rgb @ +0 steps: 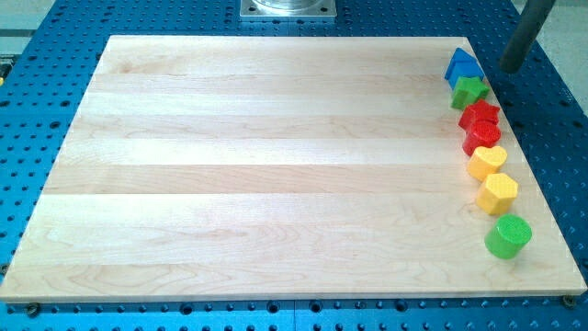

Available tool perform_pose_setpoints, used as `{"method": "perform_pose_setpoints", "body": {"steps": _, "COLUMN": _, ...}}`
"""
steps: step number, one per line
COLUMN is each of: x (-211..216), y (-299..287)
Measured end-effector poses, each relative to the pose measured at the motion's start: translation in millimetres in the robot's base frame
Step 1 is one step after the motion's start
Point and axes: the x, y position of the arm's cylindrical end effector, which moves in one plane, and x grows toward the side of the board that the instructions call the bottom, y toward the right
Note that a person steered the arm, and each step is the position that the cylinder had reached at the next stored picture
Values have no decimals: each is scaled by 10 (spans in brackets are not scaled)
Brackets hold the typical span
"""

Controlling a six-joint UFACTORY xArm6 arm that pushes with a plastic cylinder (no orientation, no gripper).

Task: Move the green star to the left of the blue triangle

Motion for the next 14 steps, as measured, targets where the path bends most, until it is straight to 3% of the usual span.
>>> {"method": "perform_pose_setpoints", "body": {"steps": 3, "x": -11, "y": 21}}
{"method": "perform_pose_setpoints", "body": {"steps": 5, "x": 233, "y": 14}}
{"method": "perform_pose_setpoints", "body": {"steps": 6, "x": 705, "y": -200}}
{"method": "perform_pose_setpoints", "body": {"steps": 9, "x": 738, "y": -1197}}
{"method": "perform_pose_setpoints", "body": {"steps": 11, "x": 1421, "y": -1870}}
{"method": "perform_pose_setpoints", "body": {"steps": 12, "x": 871, "y": -1996}}
{"method": "perform_pose_setpoints", "body": {"steps": 13, "x": 667, "y": -1967}}
{"method": "perform_pose_setpoints", "body": {"steps": 14, "x": 1150, "y": -1473}}
